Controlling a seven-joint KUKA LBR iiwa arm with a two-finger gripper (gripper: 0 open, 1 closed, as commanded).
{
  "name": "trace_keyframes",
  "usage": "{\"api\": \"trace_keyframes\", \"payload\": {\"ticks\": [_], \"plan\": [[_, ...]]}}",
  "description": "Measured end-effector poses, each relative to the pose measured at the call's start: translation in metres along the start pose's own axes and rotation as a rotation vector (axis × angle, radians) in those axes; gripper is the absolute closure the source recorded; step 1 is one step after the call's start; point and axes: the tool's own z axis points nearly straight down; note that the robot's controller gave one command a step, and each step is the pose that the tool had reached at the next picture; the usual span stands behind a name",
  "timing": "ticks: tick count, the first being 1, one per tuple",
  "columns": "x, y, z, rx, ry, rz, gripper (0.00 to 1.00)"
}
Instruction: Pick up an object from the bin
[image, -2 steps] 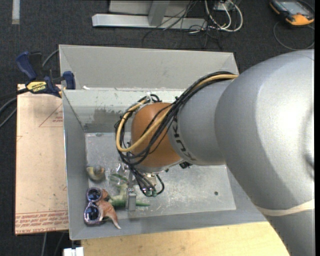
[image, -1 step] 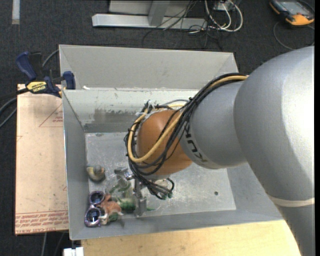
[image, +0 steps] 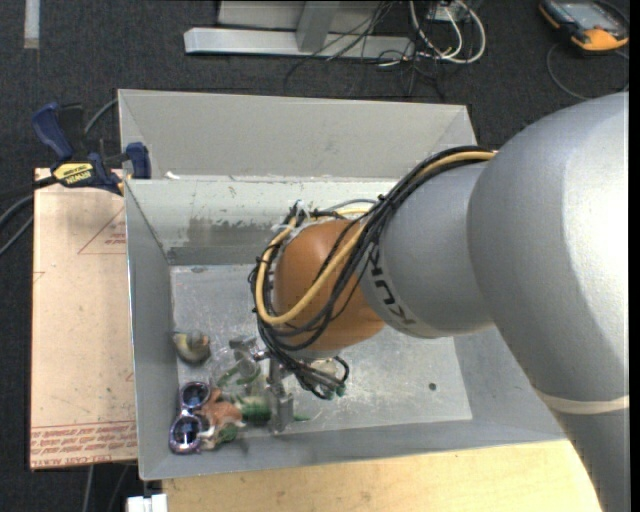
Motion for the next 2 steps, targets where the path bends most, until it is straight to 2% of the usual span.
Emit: {"api": "trace_keyframes", "payload": {"ticks": [1,2], "plan": [[-0.007,0.028,0.005,0.007,-0.01,-0.408,1.0],[-0.01,0.052,0.005,0.006,-0.004,-0.108,1.0]]}}
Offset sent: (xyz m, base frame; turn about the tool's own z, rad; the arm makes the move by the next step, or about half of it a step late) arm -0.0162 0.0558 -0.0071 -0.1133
